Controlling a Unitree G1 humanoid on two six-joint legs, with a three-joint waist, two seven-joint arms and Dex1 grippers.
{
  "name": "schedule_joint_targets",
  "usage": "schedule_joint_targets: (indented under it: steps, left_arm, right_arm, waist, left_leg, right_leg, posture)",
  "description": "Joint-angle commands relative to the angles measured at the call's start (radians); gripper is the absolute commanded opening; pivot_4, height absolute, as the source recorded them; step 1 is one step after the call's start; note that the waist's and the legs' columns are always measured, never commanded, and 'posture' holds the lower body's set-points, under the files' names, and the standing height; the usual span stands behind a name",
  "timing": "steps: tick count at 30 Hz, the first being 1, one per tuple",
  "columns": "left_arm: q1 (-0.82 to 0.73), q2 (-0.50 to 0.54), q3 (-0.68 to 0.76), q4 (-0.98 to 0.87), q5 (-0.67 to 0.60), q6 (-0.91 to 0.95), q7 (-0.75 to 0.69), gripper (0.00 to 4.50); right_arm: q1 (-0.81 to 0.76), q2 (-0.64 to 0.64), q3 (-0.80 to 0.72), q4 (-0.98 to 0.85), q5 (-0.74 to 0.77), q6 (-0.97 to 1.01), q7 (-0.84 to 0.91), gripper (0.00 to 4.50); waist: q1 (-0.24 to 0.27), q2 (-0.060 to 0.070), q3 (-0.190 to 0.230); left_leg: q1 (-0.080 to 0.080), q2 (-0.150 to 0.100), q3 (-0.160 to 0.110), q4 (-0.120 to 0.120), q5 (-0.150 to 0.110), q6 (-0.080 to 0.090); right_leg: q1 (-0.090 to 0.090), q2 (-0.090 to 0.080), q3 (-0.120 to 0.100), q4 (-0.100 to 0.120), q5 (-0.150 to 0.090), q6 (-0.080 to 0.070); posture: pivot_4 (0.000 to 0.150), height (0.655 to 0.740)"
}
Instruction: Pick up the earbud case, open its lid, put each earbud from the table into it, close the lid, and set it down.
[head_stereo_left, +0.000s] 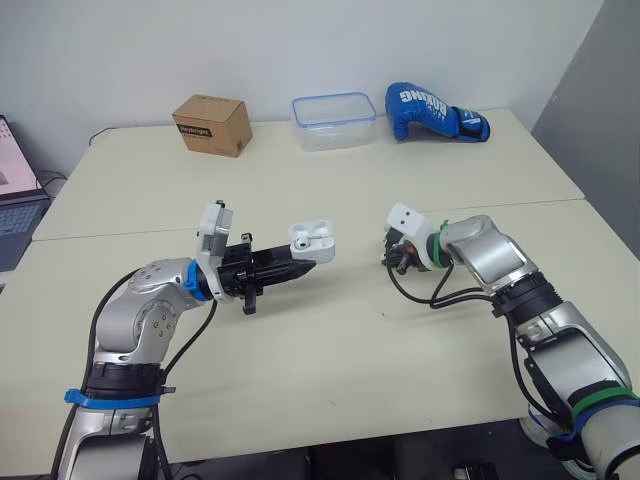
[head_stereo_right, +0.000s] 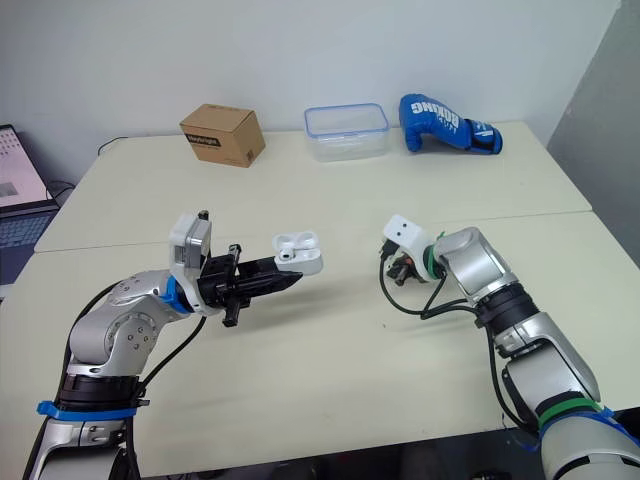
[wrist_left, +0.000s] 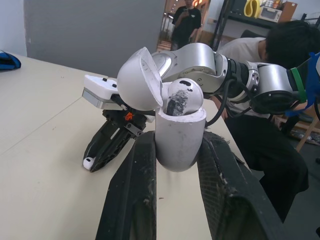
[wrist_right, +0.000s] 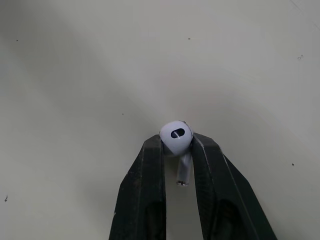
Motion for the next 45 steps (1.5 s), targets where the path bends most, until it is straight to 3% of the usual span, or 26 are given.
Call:
schedule_joint_targets:
  steps: [1,8,15,22,33,38,45]
  left_arm:
    - [-0.012,0.009,0.014,-0.035,-0.015,-0.012,0.001,0.81]
    - [-0.017,0.008,0.002,-0.029,-0.010,-0.013,-0.011,0.81]
    - [-0.020,0.003,-0.011,-0.032,-0.007,-0.020,-0.014,0.81]
    - [-0.019,0.000,-0.018,-0.038,-0.007,-0.023,-0.012,0.81]
    - [-0.013,0.001,-0.018,-0.045,-0.008,-0.023,-0.010,0.81]
    - [-0.013,0.003,-0.023,-0.042,-0.005,-0.025,-0.015,0.81]
    - [-0.017,0.002,-0.028,-0.035,-0.002,-0.032,-0.019,0.81]
  right_arm:
    - [0.013,-0.053,-0.012,-0.076,-0.014,-0.009,0.051,0.38]
    - [0.117,-0.246,0.004,-0.294,-0.009,-0.188,0.260,0.38]
    - [0.210,-0.383,0.016,-0.353,-0.056,-0.465,0.406,0.38]
    - [0.246,-0.416,0.028,-0.345,-0.109,-0.588,0.487,0.38]
    - [0.268,-0.413,0.030,-0.346,-0.141,-0.588,0.532,0.38]
    - [0.288,-0.423,0.032,-0.408,-0.186,-0.563,0.519,2.01]
    - [0.268,-0.443,0.050,-0.499,-0.268,-0.488,0.558,2.01]
  waist:
    - [0.002,0.000,0.000]
    - [0.003,0.000,0.000]
    - [0.008,0.000,0.000]
    - [0.008,0.000,0.000]
    - [0.010,0.000,0.000]
    - [0.011,0.000,0.000]
    - [0.011,0.000,0.000]
  left_leg:
    - [0.000,0.000,0.000,0.000,0.000,0.000]
    - [-0.001,0.000,0.000,0.000,0.000,0.000]
    - [0.000,0.000,0.001,0.000,0.000,0.000]
    - [0.000,0.000,0.002,0.000,0.000,0.000]
    - [0.000,0.000,0.002,0.000,0.000,0.000]
    - [0.000,0.000,0.001,0.000,0.000,0.000]
    - [0.000,0.000,0.001,0.001,0.000,0.000]
  right_leg:
    - [0.000,0.000,0.000,0.000,0.000,0.000]
    - [0.000,0.000,0.000,0.000,0.000,0.000]
    - [0.000,0.000,0.000,-0.001,0.000,0.000]
    - [0.000,0.000,0.000,0.000,0.000,0.000]
    - [0.001,0.000,0.000,-0.001,0.000,0.000]
    - [0.001,0.000,0.000,-0.001,0.000,0.000]
    - [0.001,0.000,0.000,0.000,0.000,0.000]
  posture:
    - [0.150,0.7307]
    - [0.150,0.7307]
    - [0.150,0.7307]
    - [0.150,0.7307]
    - [0.150,0.7307]
    - [0.150,0.7307]
    - [0.150,0.7307]
